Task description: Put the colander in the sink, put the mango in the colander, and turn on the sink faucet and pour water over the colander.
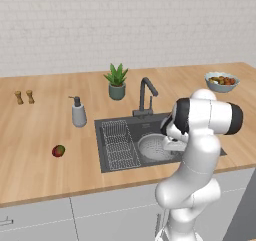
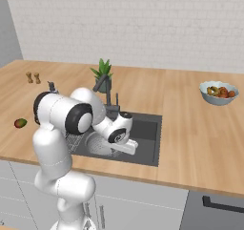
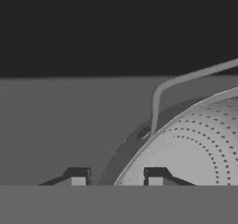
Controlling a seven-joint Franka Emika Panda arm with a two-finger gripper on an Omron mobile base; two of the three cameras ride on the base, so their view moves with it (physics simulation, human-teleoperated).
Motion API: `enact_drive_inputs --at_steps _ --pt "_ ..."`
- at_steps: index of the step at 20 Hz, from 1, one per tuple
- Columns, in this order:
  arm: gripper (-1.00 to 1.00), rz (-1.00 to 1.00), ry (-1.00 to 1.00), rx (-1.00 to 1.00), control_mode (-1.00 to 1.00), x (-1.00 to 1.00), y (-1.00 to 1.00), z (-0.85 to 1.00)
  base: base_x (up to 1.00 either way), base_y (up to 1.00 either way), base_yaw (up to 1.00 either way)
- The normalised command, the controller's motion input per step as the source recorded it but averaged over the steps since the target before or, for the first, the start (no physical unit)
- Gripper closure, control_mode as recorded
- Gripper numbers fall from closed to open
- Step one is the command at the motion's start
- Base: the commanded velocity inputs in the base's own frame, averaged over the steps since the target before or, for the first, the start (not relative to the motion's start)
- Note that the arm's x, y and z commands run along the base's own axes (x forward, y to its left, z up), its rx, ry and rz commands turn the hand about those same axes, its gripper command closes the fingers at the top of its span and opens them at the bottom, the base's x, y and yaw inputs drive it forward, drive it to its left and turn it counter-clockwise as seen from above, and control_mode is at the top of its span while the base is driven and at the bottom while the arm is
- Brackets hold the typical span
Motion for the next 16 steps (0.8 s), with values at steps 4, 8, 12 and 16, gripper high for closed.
enact_drive_inputs --at_steps 4,8,12,16 --pt "-1.0 0.08 0.0 0.0 -1.0 0.0 0.05 0.06 0.0 0.0 0.0" --pt "-1.0 0.06 -0.03 0.0 -1.0 -0.04 0.0 0.41 0.0 0.0 0.0" --pt "-1.0 0.0 -0.15 0.01 -1.0 -0.32 0.0 0.97 0.0 0.0 0.0" --pt "-1.0 0.0 -0.18 0.04 -1.0 -0.48 -0.01 1.0 0.0 0.0 0.0"
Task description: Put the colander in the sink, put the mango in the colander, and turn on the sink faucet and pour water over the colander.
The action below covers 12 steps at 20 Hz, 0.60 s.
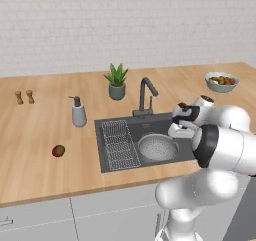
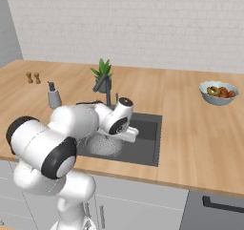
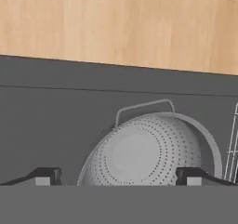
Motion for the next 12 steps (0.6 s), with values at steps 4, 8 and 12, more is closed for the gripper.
enact_drive_inputs --at_steps 4,8,12 --pt "-1.0 0.0 -0.07 0.05 -1.0 -0.58 0.04 1.0 0.0 0.0 0.0" --pt "-1.0 -0.07 0.0 0.04 -1.0 -0.74 0.42 0.86 0.0 0.0 0.0" --pt "-1.0 -0.17 0.0 0.01 -1.0 -0.77 0.78 0.58 0.0 0.0 0.0"
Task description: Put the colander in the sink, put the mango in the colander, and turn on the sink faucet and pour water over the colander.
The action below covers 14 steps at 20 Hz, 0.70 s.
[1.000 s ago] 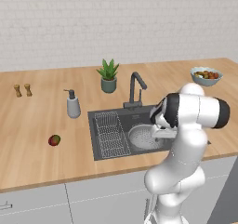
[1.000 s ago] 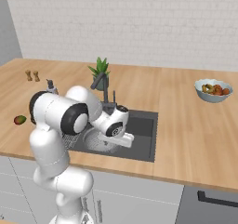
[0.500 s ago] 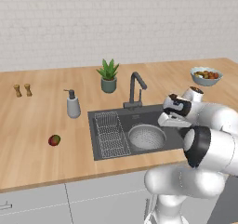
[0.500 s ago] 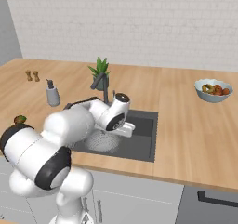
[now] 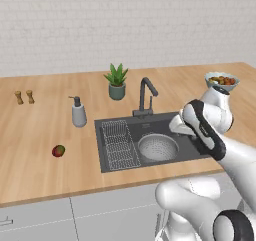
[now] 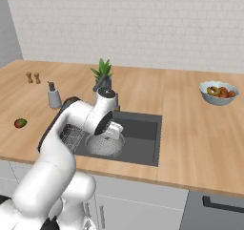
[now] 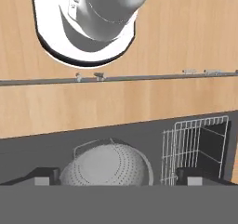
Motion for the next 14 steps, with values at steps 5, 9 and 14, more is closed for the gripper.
enact_drive_inputs --at_steps 5,9,14 --pt "-1.0 -0.18 0.05 0.0 -1.0 -0.67 0.99 0.34 0.0 0.0 0.0" --pt "-1.0 -0.14 0.08 0.0 -1.0 -0.4 1.0 0.2 0.0 0.0 0.0" --pt "-1.0 -0.06 0.06 -0.01 -1.0 0.0 1.0 0.15 0.0 0.0 0.0"
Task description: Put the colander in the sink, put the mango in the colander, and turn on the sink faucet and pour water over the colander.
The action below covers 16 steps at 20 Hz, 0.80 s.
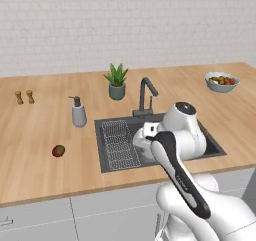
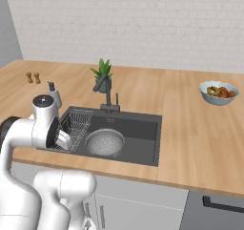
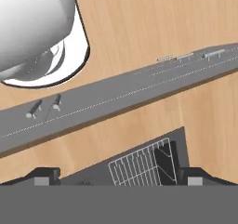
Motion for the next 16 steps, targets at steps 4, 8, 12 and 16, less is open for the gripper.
enact_drive_inputs --at_steps 4,8,12,16 --pt "-1.0 -0.01 0.02 0.0 -1.0 0.24 1.0 0.12 0.0 0.0 0.0" --pt "-1.0 0.0 0.01 0.0 -1.0 0.4 1.0 0.13 0.0 0.0 0.0" --pt "-1.0 0.0 0.01 0.0 -1.0 0.53 1.0 0.12 0.0 0.0 0.0" --pt "-1.0 0.0 0.03 0.0 -1.0 0.61 0.98 0.08 0.0 0.0 0.0"
